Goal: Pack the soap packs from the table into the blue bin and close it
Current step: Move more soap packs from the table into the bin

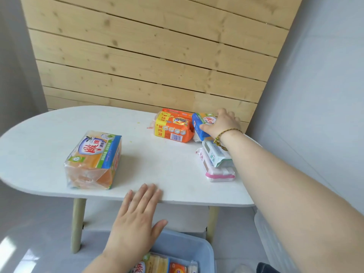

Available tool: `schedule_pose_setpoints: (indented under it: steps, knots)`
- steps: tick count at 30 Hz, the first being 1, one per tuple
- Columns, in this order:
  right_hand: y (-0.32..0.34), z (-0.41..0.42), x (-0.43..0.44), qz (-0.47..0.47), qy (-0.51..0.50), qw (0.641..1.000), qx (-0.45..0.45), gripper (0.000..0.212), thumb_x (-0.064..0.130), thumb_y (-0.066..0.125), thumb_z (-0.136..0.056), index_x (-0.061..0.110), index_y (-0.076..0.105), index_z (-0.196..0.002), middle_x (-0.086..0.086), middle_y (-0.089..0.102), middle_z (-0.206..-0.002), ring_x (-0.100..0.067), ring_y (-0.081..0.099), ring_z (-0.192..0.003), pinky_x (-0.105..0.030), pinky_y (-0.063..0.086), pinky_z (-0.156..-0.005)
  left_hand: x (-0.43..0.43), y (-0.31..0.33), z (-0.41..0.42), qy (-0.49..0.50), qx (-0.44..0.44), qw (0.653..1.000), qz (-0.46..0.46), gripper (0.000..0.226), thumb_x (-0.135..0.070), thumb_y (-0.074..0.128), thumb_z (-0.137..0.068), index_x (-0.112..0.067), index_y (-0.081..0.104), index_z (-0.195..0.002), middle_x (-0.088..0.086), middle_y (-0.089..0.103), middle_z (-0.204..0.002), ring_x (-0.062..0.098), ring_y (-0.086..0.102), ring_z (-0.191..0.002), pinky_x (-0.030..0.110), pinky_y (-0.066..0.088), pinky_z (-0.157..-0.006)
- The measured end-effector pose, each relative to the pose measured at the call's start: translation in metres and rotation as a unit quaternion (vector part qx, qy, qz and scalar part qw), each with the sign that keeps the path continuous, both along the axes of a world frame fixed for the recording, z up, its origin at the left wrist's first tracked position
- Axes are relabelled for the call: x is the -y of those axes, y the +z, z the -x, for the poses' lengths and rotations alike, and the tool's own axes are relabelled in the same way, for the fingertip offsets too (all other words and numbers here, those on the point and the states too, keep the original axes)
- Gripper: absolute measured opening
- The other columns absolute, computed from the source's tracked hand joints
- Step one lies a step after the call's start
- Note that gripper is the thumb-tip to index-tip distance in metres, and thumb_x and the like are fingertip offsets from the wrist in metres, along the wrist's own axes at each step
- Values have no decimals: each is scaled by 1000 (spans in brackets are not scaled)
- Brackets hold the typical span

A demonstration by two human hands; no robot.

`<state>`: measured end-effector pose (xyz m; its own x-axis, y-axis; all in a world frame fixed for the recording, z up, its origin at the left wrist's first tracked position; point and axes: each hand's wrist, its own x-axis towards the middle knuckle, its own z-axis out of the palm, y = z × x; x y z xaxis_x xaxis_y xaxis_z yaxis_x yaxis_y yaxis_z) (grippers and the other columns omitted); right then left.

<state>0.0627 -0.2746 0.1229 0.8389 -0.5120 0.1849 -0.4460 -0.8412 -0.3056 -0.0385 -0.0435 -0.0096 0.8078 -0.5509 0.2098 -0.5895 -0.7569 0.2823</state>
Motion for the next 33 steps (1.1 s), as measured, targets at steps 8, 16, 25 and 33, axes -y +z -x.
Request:
schedule_pose_setpoints:
  steps: [8,16,25,33]
  knots:
    - [-6,-46,5,-58,-81,988,-118,93,48,64,-71,5,16,-139,-14,46,-133,-32,43,-124,-46,31,-108,3,-18,-9,21,83,996,37,66,-50,37,-65,-12,67,-108,7,68,-114,16,39,-114,29,9,-104]
    - [-16,-32,6,-83,-56,995,-29,72,33,67,-74,11,29,-130,-14,50,-129,-32,44,-121,-36,41,-94,3,-15,-8,31,139,990,15,63,-52,57,-56,-13,70,-104,4,70,-111,27,67,-100,28,9,-103]
    - [1,94,-21,-353,97,923,117,58,6,63,-79,23,36,-127,5,55,-89,5,58,-54,-3,36,-34,-8,-8,-3,31,113,993,-11,69,-35,88,-48,-7,67,-108,12,69,-111,31,65,-102,43,45,-97]
    - [-68,220,-34,-399,177,895,-92,60,9,73,-69,49,40,-99,3,54,-114,0,61,-92,-14,49,-77,-16,-24,23,27,98,994,32,52,-27,39,-77,1,59,-116,20,62,-121,41,57,-110,26,8,-106]
